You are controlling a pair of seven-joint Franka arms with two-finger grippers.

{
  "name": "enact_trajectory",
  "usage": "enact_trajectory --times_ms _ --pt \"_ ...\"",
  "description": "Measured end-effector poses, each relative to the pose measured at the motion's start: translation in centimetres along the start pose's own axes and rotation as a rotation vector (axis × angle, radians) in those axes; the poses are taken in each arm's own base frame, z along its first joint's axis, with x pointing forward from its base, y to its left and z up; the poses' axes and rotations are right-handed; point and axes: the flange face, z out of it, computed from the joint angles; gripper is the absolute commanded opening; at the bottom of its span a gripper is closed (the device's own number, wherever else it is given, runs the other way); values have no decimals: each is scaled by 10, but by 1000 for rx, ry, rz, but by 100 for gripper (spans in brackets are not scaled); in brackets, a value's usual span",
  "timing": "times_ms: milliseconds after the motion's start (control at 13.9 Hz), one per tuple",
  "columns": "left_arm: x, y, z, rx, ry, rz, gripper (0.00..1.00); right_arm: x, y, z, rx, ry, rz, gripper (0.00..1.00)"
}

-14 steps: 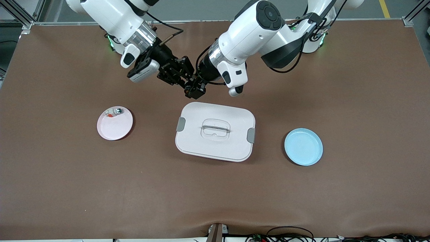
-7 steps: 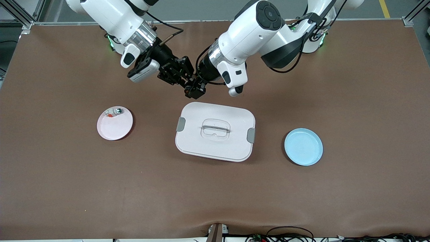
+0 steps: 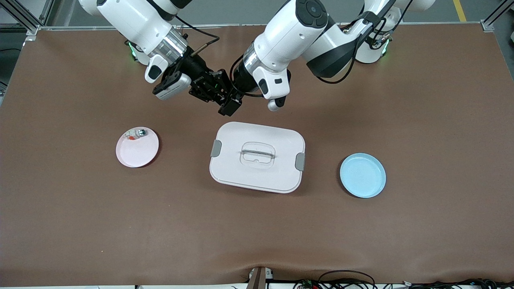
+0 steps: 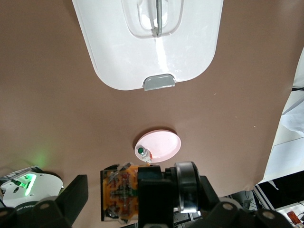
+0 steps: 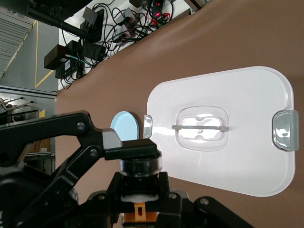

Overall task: Transfer orange switch to right arm and place
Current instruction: 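Close the right gripper on the orange switch beside the left gripper, then open the left gripper and pull it back while the right gripper holds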

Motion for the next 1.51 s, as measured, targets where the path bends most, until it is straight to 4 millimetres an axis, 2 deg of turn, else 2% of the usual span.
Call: enact_trajectory --times_ms 433,649,1154,1299,1515 --pt "1 0 0 1 2 0 100 0 3 4 -6 -5 -27 0" --pt "8 6 -9 -5 11 -10 100 1 5 9 -11 -11 -88 0" --pt "48 30 -77 -49 54 -67 100 5 18 15 -44 -64 -346 0" --pt "59 35 -109 -79 68 -86 100 9 26 15 -91 -96 -474 0" --pt "77 39 -160 -136 124 -94 100 20 49 13 -181 -177 -604 0"
